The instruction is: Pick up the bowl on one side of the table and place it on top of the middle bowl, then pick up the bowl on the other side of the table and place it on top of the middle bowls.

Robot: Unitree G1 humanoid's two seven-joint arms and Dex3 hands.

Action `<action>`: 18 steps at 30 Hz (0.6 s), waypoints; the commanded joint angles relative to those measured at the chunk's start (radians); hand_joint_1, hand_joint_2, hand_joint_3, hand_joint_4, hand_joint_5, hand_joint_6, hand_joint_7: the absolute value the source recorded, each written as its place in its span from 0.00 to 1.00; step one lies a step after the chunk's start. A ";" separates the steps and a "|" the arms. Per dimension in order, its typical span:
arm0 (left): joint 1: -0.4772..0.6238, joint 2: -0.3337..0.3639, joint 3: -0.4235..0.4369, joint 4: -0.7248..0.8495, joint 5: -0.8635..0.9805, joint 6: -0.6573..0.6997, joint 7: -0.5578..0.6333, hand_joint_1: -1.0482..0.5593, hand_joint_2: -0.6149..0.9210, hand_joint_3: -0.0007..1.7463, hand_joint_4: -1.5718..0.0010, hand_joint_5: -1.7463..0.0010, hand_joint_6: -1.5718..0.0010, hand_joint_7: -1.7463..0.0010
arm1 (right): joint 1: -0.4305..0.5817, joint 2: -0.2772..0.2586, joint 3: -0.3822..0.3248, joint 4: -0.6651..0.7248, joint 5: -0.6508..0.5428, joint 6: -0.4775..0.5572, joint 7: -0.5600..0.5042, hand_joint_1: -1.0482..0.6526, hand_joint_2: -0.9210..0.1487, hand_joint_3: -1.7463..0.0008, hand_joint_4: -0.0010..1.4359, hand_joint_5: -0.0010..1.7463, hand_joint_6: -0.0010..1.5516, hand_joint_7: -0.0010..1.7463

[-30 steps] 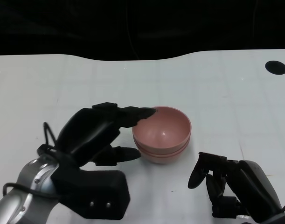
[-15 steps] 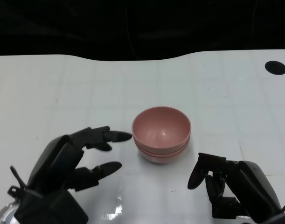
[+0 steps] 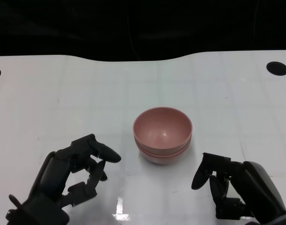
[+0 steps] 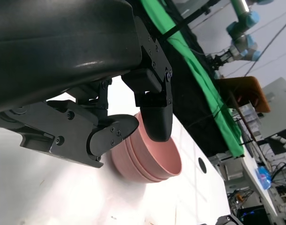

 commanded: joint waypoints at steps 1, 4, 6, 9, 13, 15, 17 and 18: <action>0.011 -0.004 0.019 0.007 -0.062 0.027 -0.044 0.61 0.84 0.60 0.54 0.08 0.56 0.23 | 0.013 -0.019 -0.014 -0.013 0.023 -0.004 0.019 0.55 0.66 0.13 0.62 1.00 0.53 0.80; 0.008 0.003 0.020 0.020 -0.069 0.028 -0.075 0.60 0.82 0.62 0.53 0.02 0.57 0.18 | 0.022 -0.017 -0.021 -0.019 0.049 -0.011 0.036 0.55 0.66 0.13 0.62 1.00 0.53 0.81; 0.008 0.006 0.022 0.027 -0.078 0.029 -0.097 0.58 0.81 0.63 0.52 0.01 0.58 0.16 | 0.030 -0.015 -0.025 -0.023 0.083 -0.015 0.057 0.56 0.66 0.12 0.62 1.00 0.53 0.81; 0.005 0.004 0.026 0.028 -0.086 0.043 -0.115 0.58 0.79 0.64 0.52 0.00 0.57 0.16 | 0.040 -0.007 -0.031 -0.038 0.143 -0.002 0.096 0.57 0.66 0.11 0.62 1.00 0.53 0.80; 0.002 0.001 0.028 0.035 -0.089 0.042 -0.132 0.57 0.77 0.65 0.52 0.00 0.56 0.18 | 0.045 0.002 -0.039 -0.055 0.227 0.027 0.156 0.59 0.66 0.10 0.61 1.00 0.52 0.80; 0.002 0.000 0.031 0.038 -0.098 0.044 -0.143 0.57 0.77 0.65 0.52 0.00 0.56 0.18 | 0.045 0.005 -0.040 -0.065 0.264 0.053 0.188 0.59 0.65 0.11 0.60 1.00 0.51 0.80; 0.002 0.000 0.034 0.040 -0.107 0.044 -0.154 0.57 0.77 0.66 0.52 0.01 0.56 0.18 | 0.046 0.007 -0.041 -0.076 0.290 0.077 0.211 0.59 0.64 0.13 0.58 1.00 0.51 0.79; 0.003 0.001 0.034 0.040 -0.109 0.043 -0.157 0.57 0.77 0.66 0.52 0.01 0.56 0.18 | 0.046 0.008 -0.042 -0.081 0.300 0.086 0.220 0.59 0.63 0.14 0.58 0.99 0.52 0.79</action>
